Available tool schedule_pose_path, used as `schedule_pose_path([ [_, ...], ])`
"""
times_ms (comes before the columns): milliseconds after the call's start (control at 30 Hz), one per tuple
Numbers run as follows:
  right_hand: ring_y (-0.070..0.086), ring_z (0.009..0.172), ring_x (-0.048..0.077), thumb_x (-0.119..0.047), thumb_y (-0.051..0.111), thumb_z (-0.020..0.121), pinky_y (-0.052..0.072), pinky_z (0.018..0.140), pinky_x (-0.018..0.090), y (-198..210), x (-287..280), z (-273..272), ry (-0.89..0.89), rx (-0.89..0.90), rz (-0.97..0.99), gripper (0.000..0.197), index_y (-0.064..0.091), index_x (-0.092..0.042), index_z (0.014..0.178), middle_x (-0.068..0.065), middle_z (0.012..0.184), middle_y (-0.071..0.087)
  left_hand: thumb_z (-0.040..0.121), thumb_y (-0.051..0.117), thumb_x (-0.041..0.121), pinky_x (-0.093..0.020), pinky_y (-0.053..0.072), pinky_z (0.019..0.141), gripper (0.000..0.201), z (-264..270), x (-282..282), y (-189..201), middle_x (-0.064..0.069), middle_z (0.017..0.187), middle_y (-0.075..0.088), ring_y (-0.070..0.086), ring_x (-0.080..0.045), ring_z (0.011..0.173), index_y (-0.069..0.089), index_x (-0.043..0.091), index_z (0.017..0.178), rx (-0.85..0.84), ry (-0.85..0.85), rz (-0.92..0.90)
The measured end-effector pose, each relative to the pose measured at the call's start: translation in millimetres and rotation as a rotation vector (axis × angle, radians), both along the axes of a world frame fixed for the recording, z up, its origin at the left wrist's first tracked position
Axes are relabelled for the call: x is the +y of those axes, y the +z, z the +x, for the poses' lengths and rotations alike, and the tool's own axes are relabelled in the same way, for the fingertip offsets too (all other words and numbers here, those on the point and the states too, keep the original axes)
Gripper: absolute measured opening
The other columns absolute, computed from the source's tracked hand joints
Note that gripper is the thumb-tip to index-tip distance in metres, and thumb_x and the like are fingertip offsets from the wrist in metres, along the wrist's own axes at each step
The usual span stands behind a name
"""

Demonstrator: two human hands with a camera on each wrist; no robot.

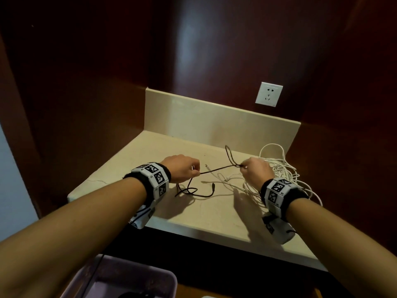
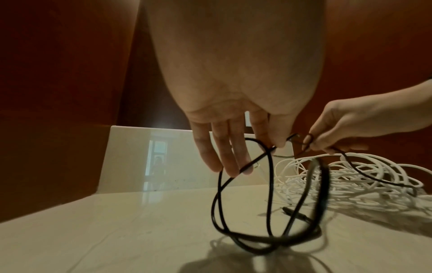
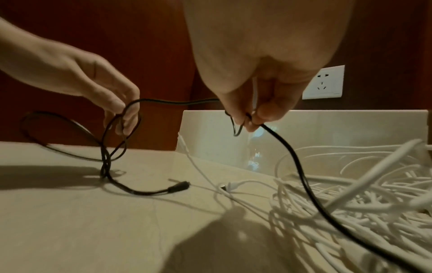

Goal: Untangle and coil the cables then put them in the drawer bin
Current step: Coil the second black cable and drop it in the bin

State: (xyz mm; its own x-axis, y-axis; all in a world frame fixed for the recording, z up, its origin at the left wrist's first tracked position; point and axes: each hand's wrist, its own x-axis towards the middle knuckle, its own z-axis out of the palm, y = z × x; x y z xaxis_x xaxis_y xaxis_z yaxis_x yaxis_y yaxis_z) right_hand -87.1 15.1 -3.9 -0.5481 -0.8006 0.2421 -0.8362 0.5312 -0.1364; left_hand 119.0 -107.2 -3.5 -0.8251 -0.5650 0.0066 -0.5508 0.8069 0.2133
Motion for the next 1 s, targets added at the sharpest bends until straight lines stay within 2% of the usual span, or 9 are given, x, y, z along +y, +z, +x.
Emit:
schedule_pose_path([
  [100,0.063,0.087,0.035,-0.017,0.050,0.093,0.054,0.079,0.044,12.5,1.6,-1.5,0.016,-0.068,-0.153,0.026,0.074,-0.010,0.103,0.016,0.095,0.071,0.100,0.043,0.042,-0.030,0.040,0.075,0.027,-3.1,0.5,0.9,0.000,0.120,0.064,0.056,-0.021,0.101,0.058,0.027,0.115,0.011,0.019,-0.025],
  [167,0.065,0.090,0.033,-0.018,0.054,0.093,0.054,0.083,0.043,15.5,2.5,-1.8,0.047,-0.125,-0.204,0.025,0.074,-0.013,0.107,0.015,0.098,0.072,0.099,0.042,0.043,-0.030,0.039,0.074,0.027,-1.7,0.4,0.9,0.001,0.120,0.064,0.056,-0.020,0.099,0.058,0.028,0.115,0.011,0.047,-0.052],
  [267,0.065,0.093,0.028,-0.023,0.059,0.092,0.052,0.084,0.038,9.6,3.0,1.1,0.101,-0.148,-0.186,0.022,0.075,-0.016,0.104,0.009,0.098,0.074,0.099,0.044,0.040,-0.029,0.038,0.074,0.025,5.9,-1.8,0.8,0.001,0.119,0.064,0.052,-0.018,0.094,0.060,0.028,0.115,-0.011,0.106,-0.068],
  [400,0.064,0.094,0.027,-0.028,0.061,0.090,0.052,0.082,0.037,-1.3,-1.9,9.2,0.120,-0.144,-0.163,0.019,0.076,-0.020,0.099,0.005,0.095,0.074,0.093,0.053,0.037,-0.027,0.038,0.074,0.021,11.9,-5.0,1.3,0.003,0.117,0.066,0.057,-0.020,0.100,0.066,0.034,0.110,-0.024,0.160,-0.066],
  [500,0.064,0.093,0.027,-0.030,0.060,0.090,0.052,0.080,0.035,-2.4,-6.4,13.7,0.134,-0.128,-0.153,0.020,0.076,-0.023,0.099,0.003,0.094,0.074,0.088,0.059,0.045,-0.028,0.039,0.073,0.022,7.5,-1.9,5.2,0.004,0.111,0.067,0.055,-0.017,0.091,0.067,0.036,0.107,0.014,0.154,-0.061],
  [600,0.064,0.091,0.027,-0.031,0.059,0.091,0.051,0.078,0.033,0.8,-9.2,18.8,0.159,-0.098,-0.151,0.020,0.076,-0.024,0.100,0.003,0.094,0.074,0.089,0.056,0.053,-0.029,0.040,0.073,0.026,-3.0,5.1,9.1,0.004,0.107,0.067,0.055,-0.017,0.089,0.067,0.037,0.106,0.081,0.117,-0.084],
  [700,0.062,0.088,0.026,-0.029,0.058,0.093,0.049,0.075,0.033,5.7,-9.9,20.8,0.161,-0.070,-0.156,0.021,0.075,-0.022,0.101,0.003,0.092,0.073,0.093,0.052,0.050,-0.029,0.041,0.074,0.026,-13.4,11.3,13.0,0.003,0.106,0.069,0.059,-0.020,0.094,0.069,0.034,0.105,0.164,0.115,-0.117],
  [867,0.062,0.092,0.029,-0.015,0.052,0.091,0.045,0.072,0.031,0.8,2.3,4.7,0.082,0.054,0.046,0.026,0.075,-0.020,0.102,0.005,0.098,0.071,0.097,0.049,0.040,-0.028,0.038,0.072,0.027,-11.8,5.7,15.2,-0.001,0.104,0.070,0.059,-0.023,0.093,0.071,0.026,0.106,0.229,0.157,-0.168],
  [1000,0.063,0.085,0.028,-0.034,0.055,0.095,0.045,0.070,0.031,-5.5,18.5,-16.1,-0.021,0.026,0.151,0.026,0.071,-0.014,0.089,0.008,0.089,0.069,0.096,0.050,0.034,-0.029,0.039,0.072,0.027,-3.0,-5.5,12.7,-0.003,0.102,0.070,0.061,-0.026,0.094,0.073,0.023,0.105,0.186,0.263,-0.165],
])
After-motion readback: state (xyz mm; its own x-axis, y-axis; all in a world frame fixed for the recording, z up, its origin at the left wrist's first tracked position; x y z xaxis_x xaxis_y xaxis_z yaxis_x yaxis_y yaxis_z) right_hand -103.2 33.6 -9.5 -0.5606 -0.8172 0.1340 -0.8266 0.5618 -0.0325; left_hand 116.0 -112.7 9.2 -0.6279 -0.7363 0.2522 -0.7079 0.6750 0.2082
